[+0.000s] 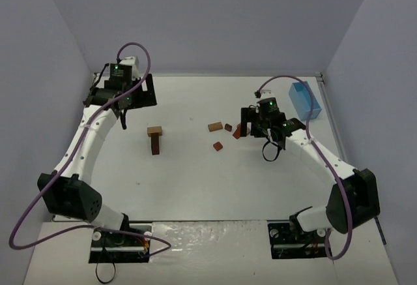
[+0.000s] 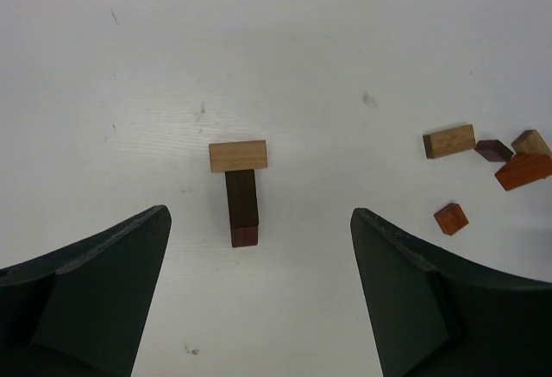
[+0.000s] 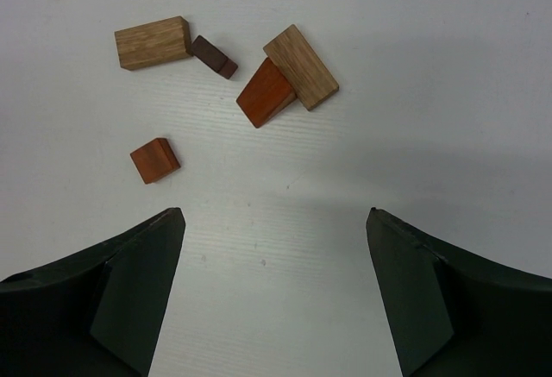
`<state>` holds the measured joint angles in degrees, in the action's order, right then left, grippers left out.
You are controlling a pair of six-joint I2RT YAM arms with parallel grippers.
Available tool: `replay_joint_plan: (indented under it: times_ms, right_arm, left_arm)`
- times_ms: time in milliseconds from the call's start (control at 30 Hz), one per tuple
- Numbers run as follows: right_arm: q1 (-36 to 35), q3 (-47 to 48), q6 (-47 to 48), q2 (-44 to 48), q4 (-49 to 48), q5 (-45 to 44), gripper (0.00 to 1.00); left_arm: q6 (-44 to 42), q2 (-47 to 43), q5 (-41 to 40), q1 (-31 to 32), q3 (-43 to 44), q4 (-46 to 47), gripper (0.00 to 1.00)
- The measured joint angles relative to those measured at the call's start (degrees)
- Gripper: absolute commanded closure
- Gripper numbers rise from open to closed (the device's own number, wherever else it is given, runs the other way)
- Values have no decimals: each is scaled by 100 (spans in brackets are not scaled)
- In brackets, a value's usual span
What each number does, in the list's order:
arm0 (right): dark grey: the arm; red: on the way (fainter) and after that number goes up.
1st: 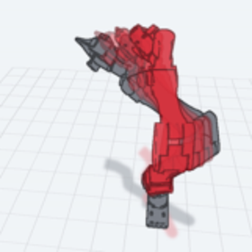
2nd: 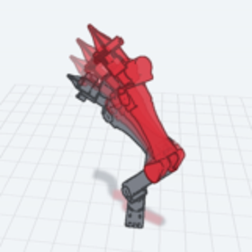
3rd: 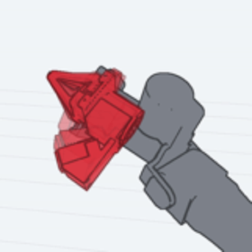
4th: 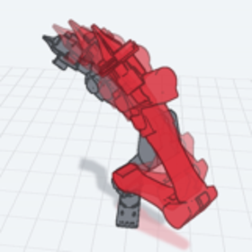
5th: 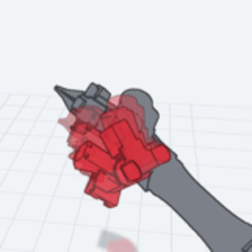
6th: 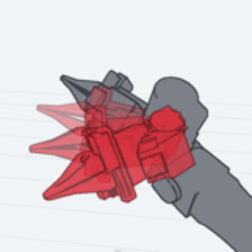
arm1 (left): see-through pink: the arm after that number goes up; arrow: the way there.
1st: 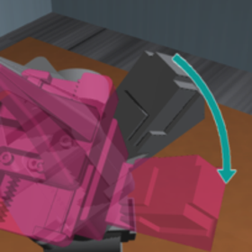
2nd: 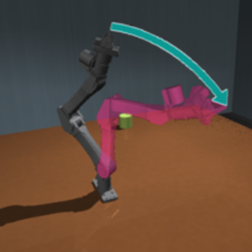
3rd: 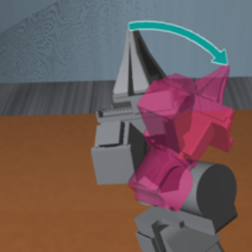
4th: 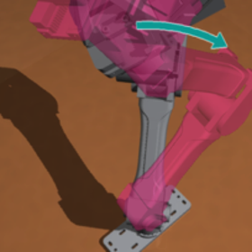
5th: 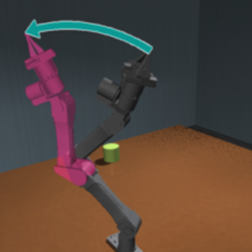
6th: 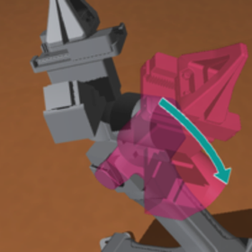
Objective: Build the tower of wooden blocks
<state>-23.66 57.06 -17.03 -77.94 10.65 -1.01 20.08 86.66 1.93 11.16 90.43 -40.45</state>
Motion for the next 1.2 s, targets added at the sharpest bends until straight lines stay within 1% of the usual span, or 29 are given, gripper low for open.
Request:
replay_joint_plan:
  times_ms: [133, 167, 200, 233, 267, 333, 433, 733, 900, 933, 1033, 1100, 1200]
  right_arm:
    - [0, 370, -49, -684, -83, -8, 37]
    - [0, 465, -61, -857, -100, -9, 41]
    - [0, 552, -71, -996, -116, -13, 42]
    - [0, 656, -73, -1160, -139, -36, 46]
    - [0, 731, -65, -1289, -182, -51, 53]
    - [8, 893, -61, -1563, -236, -97, 62]
    - [99, 1070, -35, -1906, -314, -103, 67]
    - [578, 1457, 216, -2680, -453, -200, 66]
    - [601, 1528, 527, -3177, -539, -149, 55]
    - [601, 1528, 565, -3252, -582, -118, 55]
    - [601, 1563, 777, -3309, -690, 82, 48]
    - [599, 1563, 911, -3327, -710, 202, 46]
    - [599, 1560, 1119, -3336, -742, 401, 45]
  left_arm:
    - [-28, -906, 252, 0, -904, -89, 17]
    - [-34, -1066, 304, 0, -1150, -105, 17]
    - [-37, -1183, 348, 0, -1365, -150, 17]
    - [-34, -1282, 405, 0, -1581, -195, 17]
    - [-33, -1352, 447, 2, -1767, -248, 17]
    - [-29, -1450, 558, 0, -2077, -308, 17]
    - [-14, -1588, 682, 2, -2390, -389, 17]
    - [-9, -1938, 924, 2, -2550, -419, 17]
    - [-11, -1938, 1020, 0, -2562, -418, 17]
    - [-11, -1938, 1031, 2, -2562, -419, 17]
    - [-13, -1938, 1069, 0, -2564, -420, 17]
    - [-13, -1934, 1088, 0, -2564, -420, 17]
    - [-14, -1920, 1121, 0, -2564, -420, 17]
